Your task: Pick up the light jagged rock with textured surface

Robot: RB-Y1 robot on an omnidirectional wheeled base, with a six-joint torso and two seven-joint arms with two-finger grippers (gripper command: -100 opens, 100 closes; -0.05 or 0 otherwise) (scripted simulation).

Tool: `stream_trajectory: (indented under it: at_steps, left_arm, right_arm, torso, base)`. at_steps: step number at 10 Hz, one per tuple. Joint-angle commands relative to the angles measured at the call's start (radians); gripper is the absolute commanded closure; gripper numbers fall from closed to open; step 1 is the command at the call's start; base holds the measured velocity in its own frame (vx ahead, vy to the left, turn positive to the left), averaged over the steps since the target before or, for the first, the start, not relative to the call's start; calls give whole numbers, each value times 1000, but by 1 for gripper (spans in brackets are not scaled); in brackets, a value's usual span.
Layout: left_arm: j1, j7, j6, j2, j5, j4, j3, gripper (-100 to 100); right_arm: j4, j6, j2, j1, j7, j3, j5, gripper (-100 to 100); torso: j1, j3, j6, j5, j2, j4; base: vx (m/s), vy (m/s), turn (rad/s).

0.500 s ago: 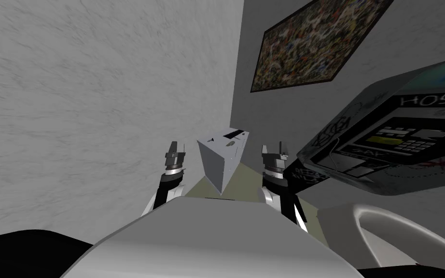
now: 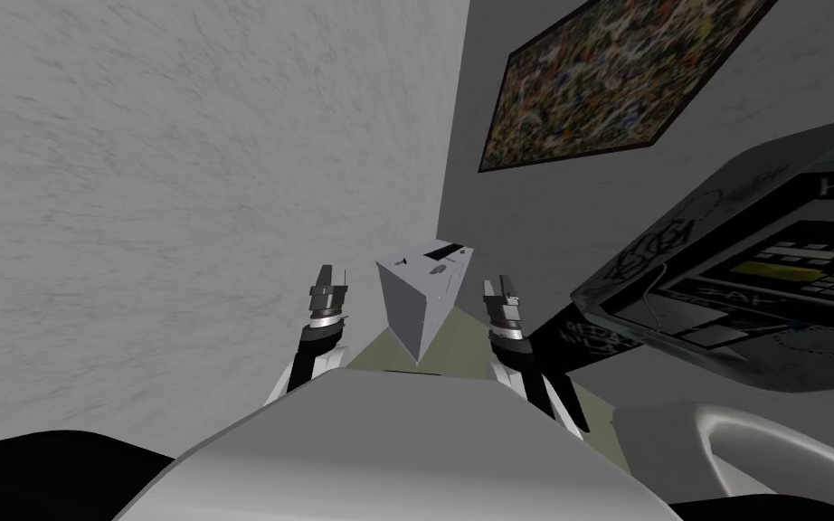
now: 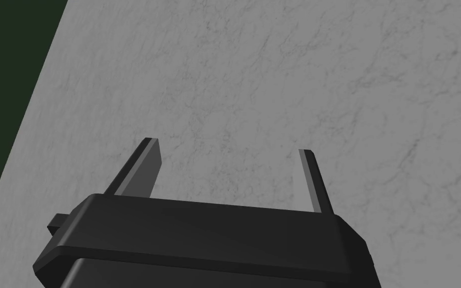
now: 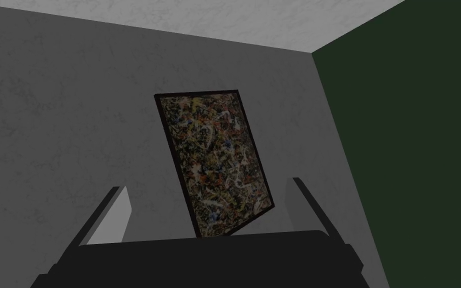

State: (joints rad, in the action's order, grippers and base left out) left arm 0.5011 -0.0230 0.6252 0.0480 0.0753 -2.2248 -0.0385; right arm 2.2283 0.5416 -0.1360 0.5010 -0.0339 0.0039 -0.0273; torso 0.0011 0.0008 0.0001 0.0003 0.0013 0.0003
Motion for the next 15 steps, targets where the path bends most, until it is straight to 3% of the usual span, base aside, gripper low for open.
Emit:
stream_trajectory:
  at_steps: [1,7,15]
  left_arm:
    - [0,0,0,0,0,0,0,0]
    - [0,0,0,0,0,0,0,0]
    - [0,0,0,0,0,0,0,0]
  right_arm:
    - [-31,1,-50,13,-15,3,17,-100]
    - [-171,45,-211,54,-71,23,84,-100]
    - [-413,108,-436,102,-154,46,208,-100]
  torso:
    - [0,0,0,0,0,0]
    - [0,0,0,0,0,0]
    - [-1,1,0,0,1,0]
  base:
    - [-12,19,121]
    - [-21,21,141]
    - [-31,12,163]
